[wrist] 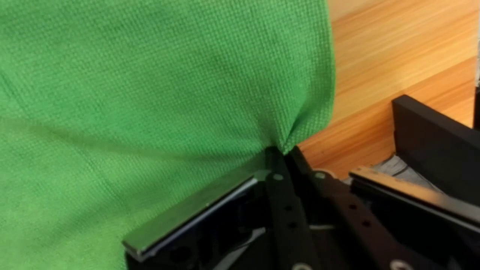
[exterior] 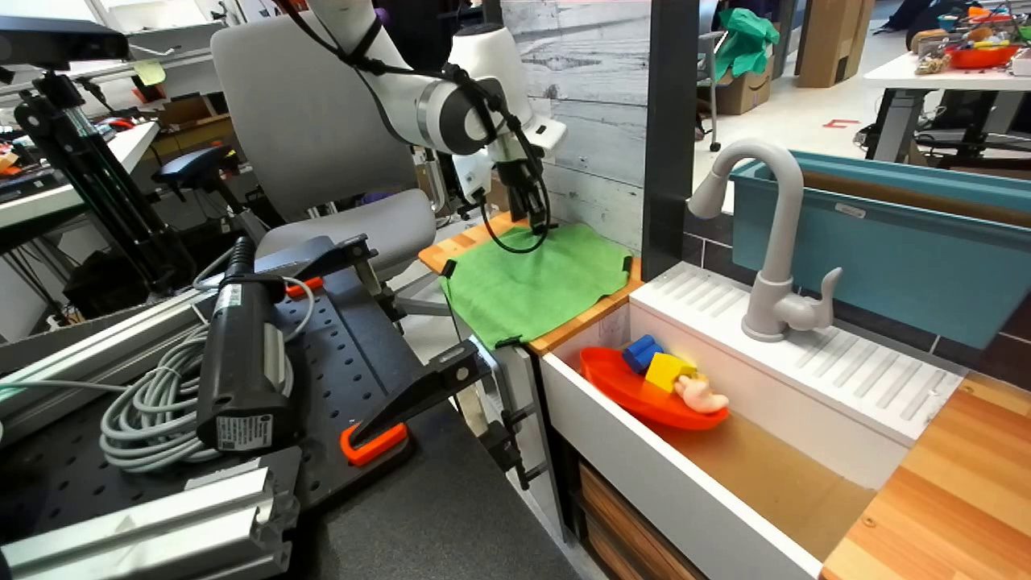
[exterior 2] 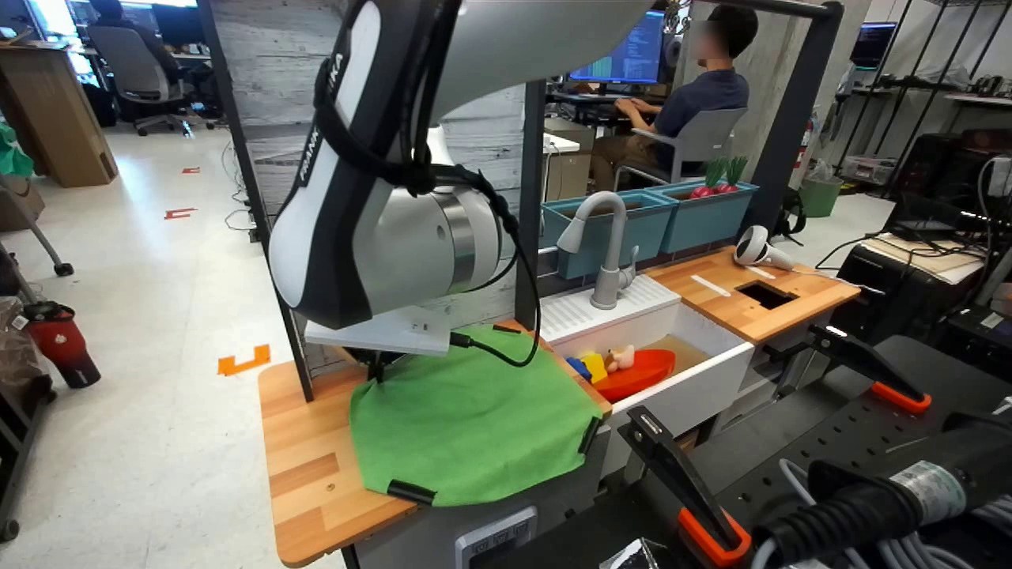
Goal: Fold the green towel in half from left to right.
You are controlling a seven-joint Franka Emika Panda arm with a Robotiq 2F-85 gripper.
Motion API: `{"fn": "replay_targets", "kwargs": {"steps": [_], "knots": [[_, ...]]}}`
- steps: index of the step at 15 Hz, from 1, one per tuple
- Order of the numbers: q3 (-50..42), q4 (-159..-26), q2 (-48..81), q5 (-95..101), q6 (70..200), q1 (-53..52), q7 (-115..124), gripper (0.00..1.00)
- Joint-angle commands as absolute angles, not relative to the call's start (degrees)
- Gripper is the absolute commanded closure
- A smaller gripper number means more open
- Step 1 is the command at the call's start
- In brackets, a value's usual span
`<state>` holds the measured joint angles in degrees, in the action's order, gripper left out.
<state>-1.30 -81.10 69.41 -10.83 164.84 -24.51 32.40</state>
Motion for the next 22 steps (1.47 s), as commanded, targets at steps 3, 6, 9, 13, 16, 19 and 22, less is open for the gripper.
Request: {"fn": "replay_targets", "kwargs": {"steps": [3, 6, 9, 13, 16, 19, 22], "knots": [[-1.7, -80.0, 69.9, -11.1, 164.0, -25.5, 32.8, 0.99], [-0.3, -82.6, 67.9, -11.3, 165.0, -25.3, 31.8, 0.99], [1.4, -85.7, 65.8, -11.4, 166.5, -25.2, 30.6, 0.99], [2.6, -91.2, 61.7, -11.8, 169.2, -24.9, 29.2, 0.99], [2.8, -96.1, 57.8, -12.2, 171.8, -24.3, 28.6, 0.99], [2.4, -102.0, 53.6, -12.2, 174.6, -23.8, 27.8, 0.99], [3.0, -107.8, 49.9, -11.8, 176.1, -21.9, 25.1, 0.99]]}}
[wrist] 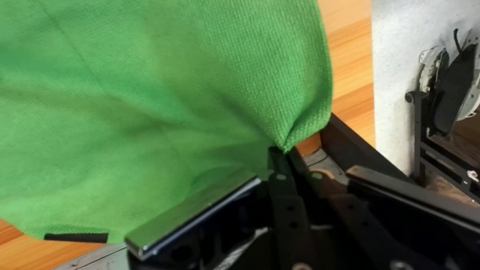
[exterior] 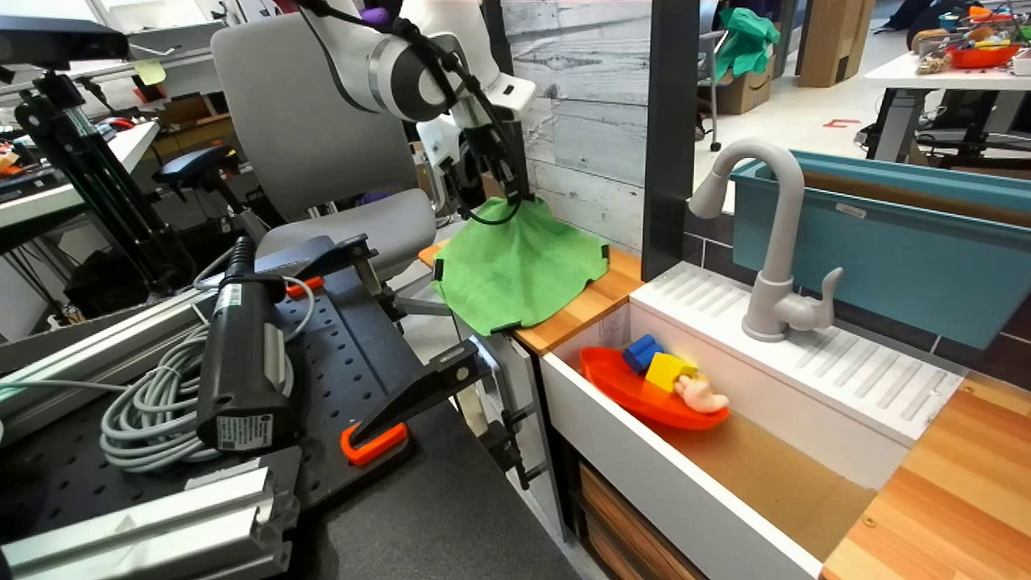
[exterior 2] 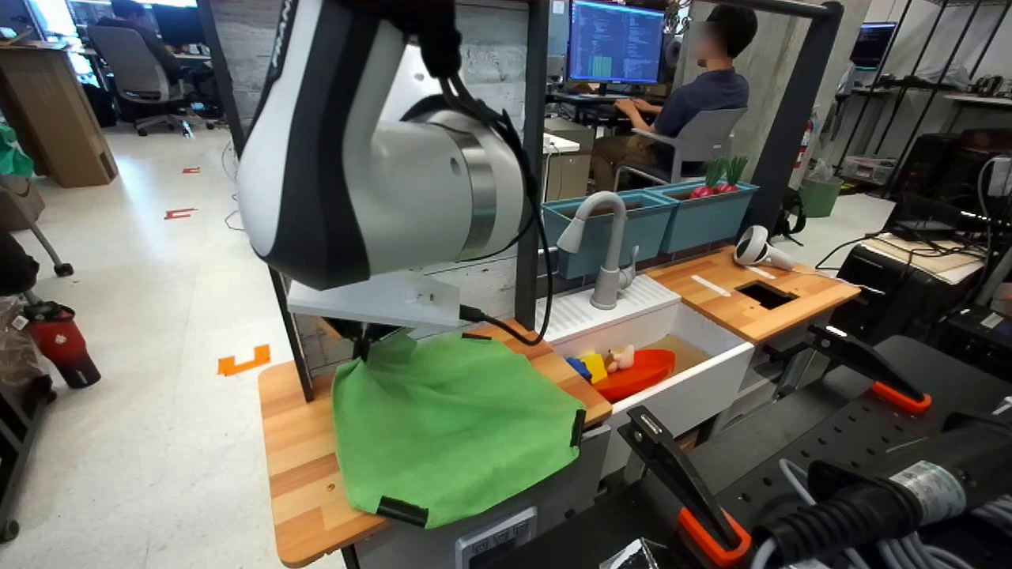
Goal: Fold the green towel in half from left to right.
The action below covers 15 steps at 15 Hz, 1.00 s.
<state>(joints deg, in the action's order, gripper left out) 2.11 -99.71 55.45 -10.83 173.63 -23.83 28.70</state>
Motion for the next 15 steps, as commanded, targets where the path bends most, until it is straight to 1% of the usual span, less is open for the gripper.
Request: {"fn": "replay_targets", "kwargs": {"steps": [1, 8, 12, 15], "knots": [[3.5, -109.6, 48.8, -11.7, 176.5, -20.5, 23.8, 0.99], [7.7, -119.3, 43.6, -11.2, 176.8, -9.8, 15.6, 0.99], [10.0, -120.0, 45.7, -10.9, 174.1, -4.3, 11.5, 0.99], [10.4, -118.8, 48.2, -10.9, 171.8, -2.6, 10.0, 0.99]]}}
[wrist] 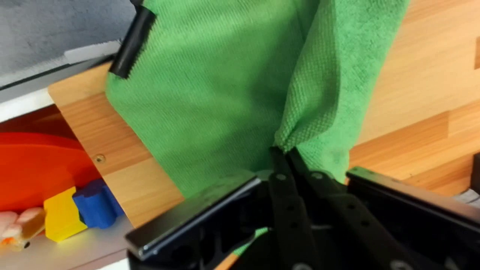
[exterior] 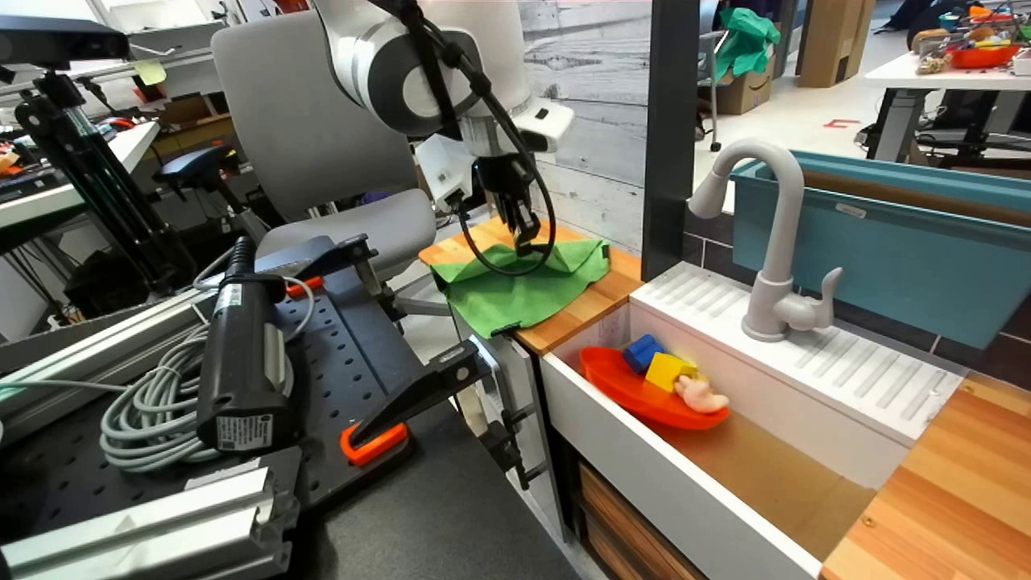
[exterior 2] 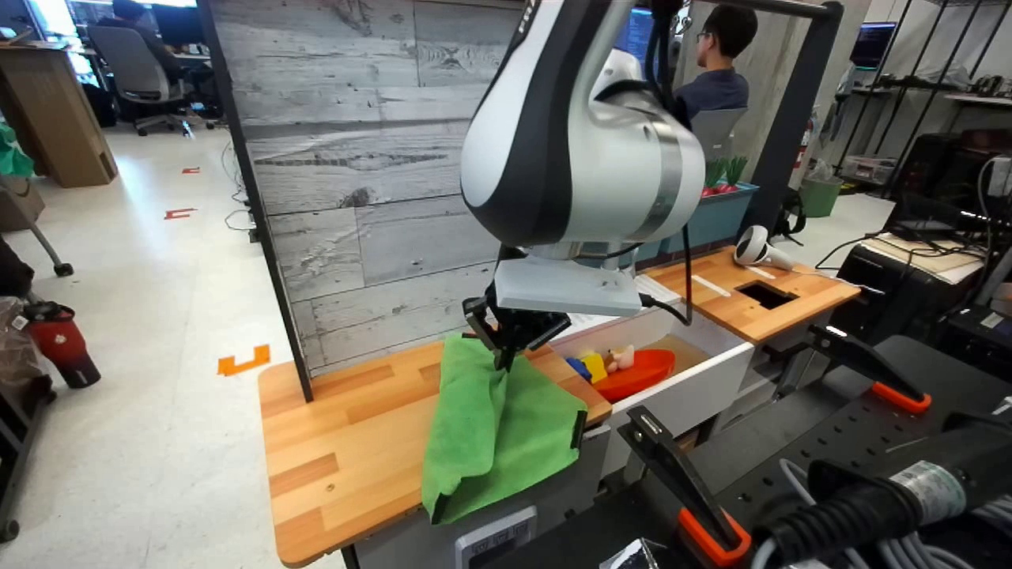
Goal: Fold the green towel in half from left to right.
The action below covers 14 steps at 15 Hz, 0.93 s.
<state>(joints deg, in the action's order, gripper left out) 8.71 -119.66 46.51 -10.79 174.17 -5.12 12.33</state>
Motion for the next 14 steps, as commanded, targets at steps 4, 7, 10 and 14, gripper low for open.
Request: {"fn": "replay_targets", "kwargs": {"steps": [4, 7, 10, 14], "knots": [[9.6, -116.6, 50.9, -11.2, 168.8, -2.9, 10.3, 0.99], [9.5, -115.7, 51.5, -11.3, 167.0, -3.1, 10.4, 0.63], [9.7, -115.6, 51.2, -11.6, 166.5, -3.1, 10.5, 0.42], [9.9, -118.2, 47.8, -12.0, 168.0, -4.5, 11.7, 0.12]]}}
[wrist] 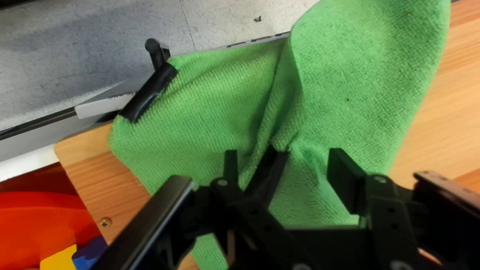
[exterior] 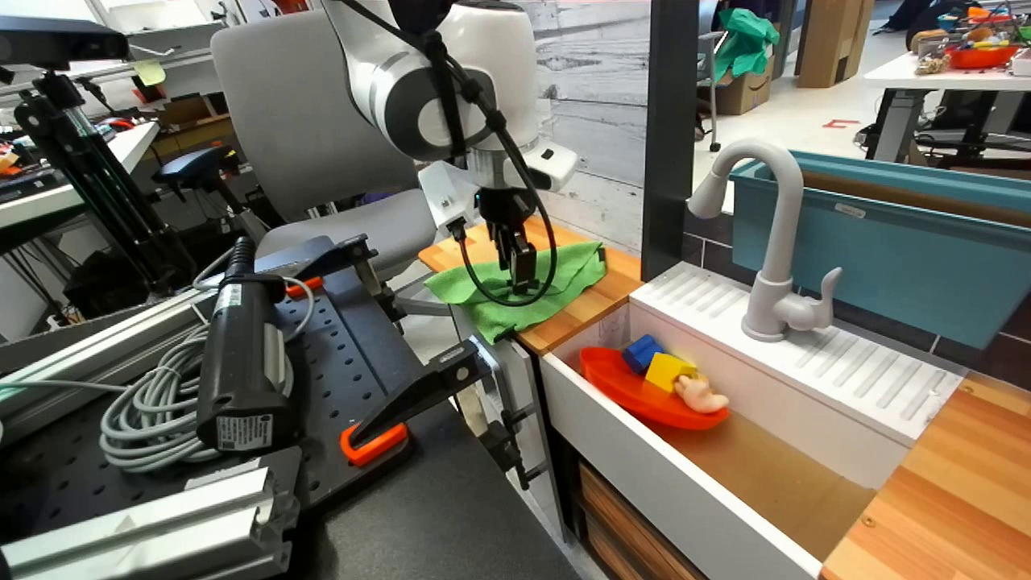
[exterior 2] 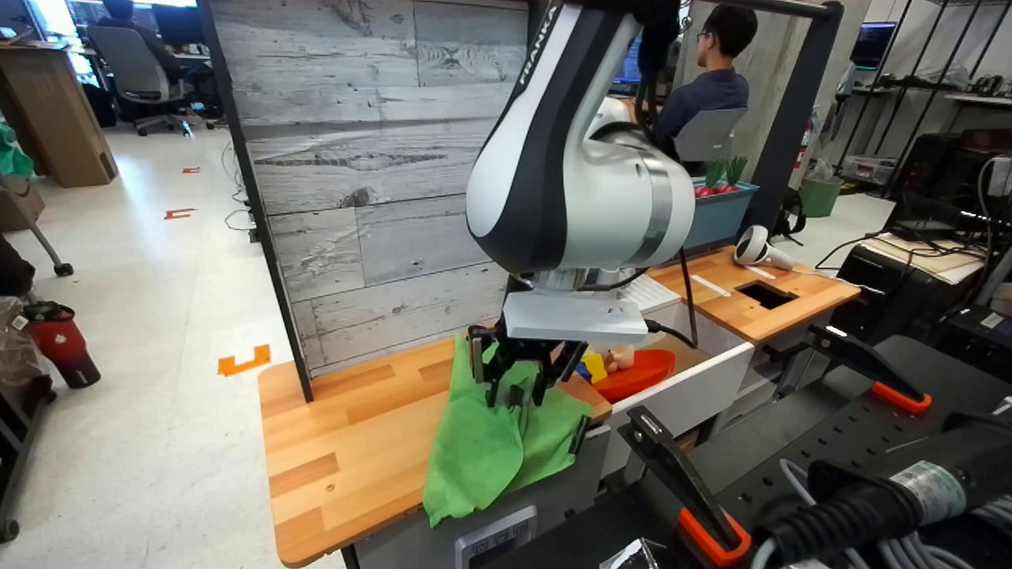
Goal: Fold the green towel in half from left to right.
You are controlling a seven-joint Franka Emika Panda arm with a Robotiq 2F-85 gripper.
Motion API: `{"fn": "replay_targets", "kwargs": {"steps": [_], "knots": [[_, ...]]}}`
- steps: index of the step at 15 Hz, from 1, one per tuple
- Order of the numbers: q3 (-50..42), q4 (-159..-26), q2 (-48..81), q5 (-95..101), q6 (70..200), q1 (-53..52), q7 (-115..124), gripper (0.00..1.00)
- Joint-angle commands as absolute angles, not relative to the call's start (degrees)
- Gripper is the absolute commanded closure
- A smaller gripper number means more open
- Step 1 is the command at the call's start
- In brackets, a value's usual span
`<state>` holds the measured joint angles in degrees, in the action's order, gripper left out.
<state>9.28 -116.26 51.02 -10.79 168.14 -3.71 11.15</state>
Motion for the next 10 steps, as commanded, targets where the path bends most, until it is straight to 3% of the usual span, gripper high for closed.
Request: {"fn": "replay_targets", "kwargs": {"steps": [1, 3, 10], "knots": [[10.2, -119.1, 46.5, -12.0, 168.3, -4.7, 11.8, 0.06], [11.6, -121.9, 43.1, -12.4, 169.2, -5.0, 11.9, 0.00], [13.2, -122.4, 41.3, -12.2, 168.5, -5.3, 11.3, 0.00]]}}
